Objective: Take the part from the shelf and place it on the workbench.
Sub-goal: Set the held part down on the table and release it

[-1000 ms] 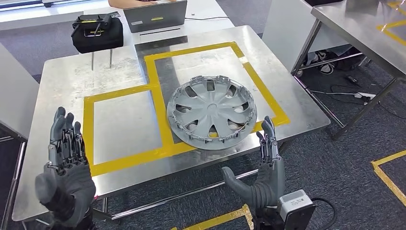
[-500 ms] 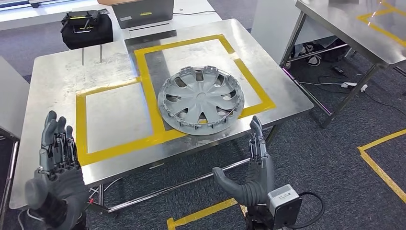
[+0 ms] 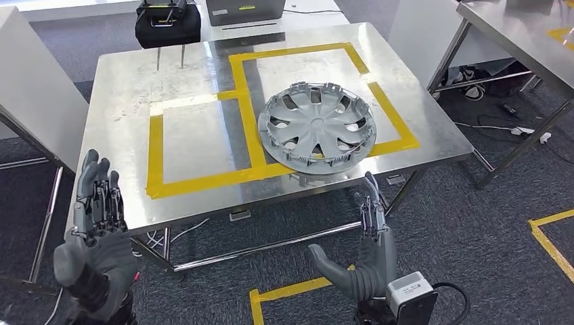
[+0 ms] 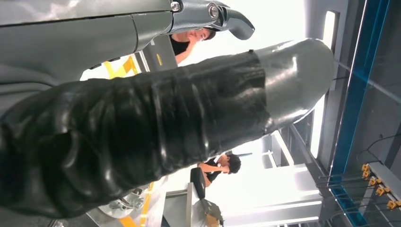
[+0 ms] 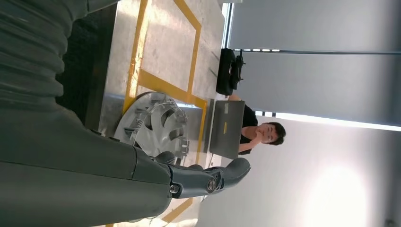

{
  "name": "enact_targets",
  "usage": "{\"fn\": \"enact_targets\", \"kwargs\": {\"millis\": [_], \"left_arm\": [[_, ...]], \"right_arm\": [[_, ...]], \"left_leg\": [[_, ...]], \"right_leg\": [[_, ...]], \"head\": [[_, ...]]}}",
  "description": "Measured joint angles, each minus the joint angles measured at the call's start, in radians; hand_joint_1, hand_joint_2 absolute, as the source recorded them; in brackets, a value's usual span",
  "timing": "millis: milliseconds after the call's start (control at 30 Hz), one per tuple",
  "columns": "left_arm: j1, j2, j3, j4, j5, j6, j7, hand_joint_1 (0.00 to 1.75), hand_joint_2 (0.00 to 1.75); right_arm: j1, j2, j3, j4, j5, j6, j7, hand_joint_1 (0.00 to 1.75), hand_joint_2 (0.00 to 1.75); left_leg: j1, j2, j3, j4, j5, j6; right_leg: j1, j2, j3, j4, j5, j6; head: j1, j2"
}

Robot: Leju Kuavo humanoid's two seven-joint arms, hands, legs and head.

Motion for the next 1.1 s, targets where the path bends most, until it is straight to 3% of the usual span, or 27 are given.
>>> {"fn": "enact_targets", "kwargs": {"millis": [67, 133, 200, 267, 300, 333, 367, 433, 467, 500, 533, 600, 633, 667, 767, 800, 833, 867, 933, 1000, 1033, 1100], "left_arm": [[0.000, 0.000, 0.000, 0.000, 0.000, 0.000, 0.000, 0.00, 0.00], [0.001, 0.000, -0.001, 0.000, 0.000, 0.000, 0.000, 0.00, 0.00], [0.000, 0.001, -0.001, 0.000, 0.000, 0.000, 0.000, 0.00, 0.00], [0.000, 0.001, -0.002, 0.000, 0.002, 0.000, -0.001, 0.00, 0.00], [0.001, 0.001, -0.003, 0.001, 0.004, 0.000, -0.003, 0.00, 0.00], [0.001, 0.001, -0.003, 0.001, 0.008, 0.000, -0.005, 0.00, 0.00], [0.001, 0.002, -0.003, 0.001, 0.011, -0.001, -0.009, 0.00, 0.00], [-0.001, 0.001, -0.003, 0.001, 0.018, -0.004, -0.017, 0.00, 0.00], [-0.003, 0.001, -0.003, 0.001, 0.022, -0.007, -0.022, 0.00, 0.00], [-0.005, 0.001, -0.003, 0.001, 0.028, -0.011, -0.026, 0.00, 0.00], [-0.007, 0.001, -0.003, 0.001, 0.035, -0.015, -0.031, 0.00, 0.00], [-0.007, 0.001, -0.003, 0.002, 0.051, -0.026, -0.042, 0.00, 0.00], [-0.008, 0.000, -0.003, 0.003, 0.060, -0.034, -0.048, 0.00, 0.00], [-0.010, -0.001, -0.003, 0.004, 0.070, -0.043, -0.054, 0.00, 0.00], [-0.017, -0.008, -0.002, 0.010, 0.101, -0.075, -0.067, 0.00, 0.00], [-0.018, -0.011, -0.001, 0.014, 0.109, -0.084, -0.070, 0.00, 0.00], [-0.018, -0.013, 0.000, 0.017, 0.116, -0.091, -0.073, 0.00, 0.00], [-0.019, -0.015, 0.001, 0.020, 0.122, -0.097, -0.075, 0.00, 0.00], [-0.020, -0.020, 0.005, 0.026, 0.131, -0.105, -0.080, 0.00, 0.00], [-0.025, -0.025, 0.008, 0.029, 0.137, -0.110, -0.084, 0.00, 0.00], [-0.027, -0.027, 0.009, 0.030, 0.140, -0.112, -0.086, 0.00, 0.00], [-0.029, -0.029, 0.012, 0.033, 0.141, -0.116, -0.089, 0.00, 0.00]], "right_arm": [[0.000, 0.000, 0.000, 0.000, 0.001, 0.000, 0.000, 0.00, 1.75], [-0.002, 0.000, 0.000, 0.000, 0.001, 0.000, 0.000, 0.00, 1.75], [-0.002, 0.000, 0.000, 0.000, 0.002, 0.000, 0.000, 0.00, 1.75], [-0.001, 0.000, 0.000, 0.000, 0.005, 0.000, 0.001, 0.00, 1.75], [0.000, 0.000, 0.000, 0.000, 0.008, 0.000, 0.001, 0.00, 1.75], [0.001, 0.000, 0.000, 0.000, 0.013, 0.000, 0.002, 0.00, 1.75], [0.002, 0.000, 0.000, 0.000, 0.019, 0.000, 0.004, 0.00, 1.75], [0.004, 0.000, 0.000, -0.002, 0.032, 0.000, 0.009, 0.00, 1.75], [0.005, 0.000, 0.000, -0.005, 0.039, 0.000, 0.012, 0.00, 1.75], [0.006, 0.000, 0.000, -0.008, 0.044, 0.000, 0.016, 0.00, 1.75], [0.007, 0.000, 0.000, -0.012, 0.050, 0.000, 0.021, 0.00, 1.75], [0.008, 0.000, 0.000, -0.014, 0.059, 0.000, 0.028, 0.00, 1.75], [0.009, 0.000, -0.001, -0.014, 0.064, 0.000, 0.031, 0.00, 1.75], [0.011, 0.000, -0.002, -0.016, 0.071, 0.000, 0.034, 0.00, 1.75], [0.015, 0.000, -0.010, -0.020, 0.098, 0.000, 0.053, 0.00, 1.75], [0.016, 0.000, -0.013, -0.021, 0.106, 0.000, 0.062, 0.00, 1.75], [0.017, 0.000, -0.016, -0.023, 0.115, 0.000, 0.070, 0.00, 1.75], [0.019, 0.000, -0.019, -0.025, 0.123, 0.000, 0.076, 0.00, 1.75], [0.022, 0.000, -0.025, -0.034, 0.140, 0.000, 0.088, 0.00, 1.75], [0.027, 0.000, -0.030, -0.045, 0.156, 0.000, 0.096, 0.00, 1.75], [0.030, 0.000, -0.031, -0.050, 0.162, 0.000, 0.099, 0.00, 1.75], [0.035, 0.000, -0.034, -0.056, 0.170, 0.000, 0.103, 0.00, 1.75]], "left_leg": [[0.003, -0.006, -0.006, -0.007, 0.018, -0.014], [0.002, -0.006, -0.022, 0.002, 0.003, -0.025], [0.004, 0.003, -0.057, 0.083, -0.077, -0.034], [0.010, 0.009, -0.090, 0.217, -0.160, -0.042], [0.012, 0.011, -0.093, 0.264, -0.171, -0.046], [0.014, 0.013, -0.082, 0.280, -0.162, -0.048], [0.015, 0.016, -0.052, 0.259, -0.137, -0.049], [0.015, 0.037, 0.057, 0.132, -0.104, -0.048], [0.012, 0.048, 0.115, 0.056, -0.109, -0.044], [0.010, 0.055, 0.152, 0.000, -0.121, -0.039], [0.006, 0.056, 0.170, -0.032, -0.131, -0.033], [0.004, 0.048, 0.157, -0.043, -0.121, -0.016], [0.005, 0.044, 0.152, -0.044, -0.111, -0.007], [0.007, 0.040, 0.145, -0.046, -0.099, 0.001], [0.007, 0.024, 0.109, -0.041, -0.064, 0.014], [0.006, 0.017, 0.093, -0.038, -0.053, 0.014], [0.006, 0.010, 0.076, -0.034, -0.044, 0.013], [0.006, 0.002, 0.060, -0.029, -0.035, 0.011], [0.006, -0.016, 0.033, -0.022, -0.019, 0.004], [0.007, -0.032, 0.014, -0.017, -0.003, -0.008], [0.009, -0.040, 0.006, -0.017, 0.006, -0.015], [0.012, -0.057, -0.004, -0.017, 0.021, -0.030]], "right_leg": [[0.003, -0.004, -0.002, -0.011, 0.017, -0.006], [-0.003, -0.015, -0.013, -0.025, 0.041, -0.016], [-0.009, -0.027, -0.033, -0.035, 0.065, -0.024], [-0.010, -0.035, -0.060, -0.035, 0.086, -0.028], [-0.010, -0.040, -0.075, -0.033, 0.097, -0.027], [-0.011, -0.044, -0.091, -0.031, 0.108, -0.025], [-0.013, -0.048, -0.106, -0.029, 0.118, -0.022], [-0.013, -0.052, -0.130, -0.022, 0.135, -0.013], [-0.013, -0.054, -0.137, -0.019, 0.143, -0.007], [-0.013, -0.057, -0.142, -0.018, 0.152, -0.002], [-0.014, -0.061, -0.144, -0.019, 0.161, 0.004], [-0.018, -0.066, -0.147, -0.024, 0.174, 0.018], [-0.019, -0.061, -0.155, -0.016, 0.159, 0.024], [-0.019, -0.054, -0.169, 0.013, 0.124, 0.029], [-0.019, -0.034, -0.221, 0.205, -0.022, 0.034], [-0.019, -0.032, -0.226, 0.258, -0.040, 0.034], [-0.019, -0.032, -0.218, 0.281, -0.037, 0.033], [-0.019, -0.030, -0.192, 0.265, -0.018, 0.030], [-0.019, -0.002, -0.101, 0.143, 0.019, 0.020], [-0.020, 0.038, -0.020, 0.023, 0.020, 0.010], [-0.018, 0.048, -0.004, -0.004, 0.013, 0.008], [-0.016, 0.029, -0.003, -0.015, 0.019, 0.004]], "head": [[0.003, 0.000], [0.004, 0.000], [-0.009, 0.000], [-0.021, 0.000], [-0.024, 0.000], [-0.027, 0.000], [-0.030, 0.000], [-0.037, 0.000], [-0.039, 0.000], [-0.041, 0.000], [-0.042, 0.000], [-0.041, 0.000], [-0.040, 0.000], [-0.037, 0.000], [-0.018, 0.000], [-0.012, 0.000], [-0.008, 0.000], [-0.004, 0.000], [0.005, 0.000], [0.007, 0.000], [0.007, 0.000], [0.007, 0.000]]}}
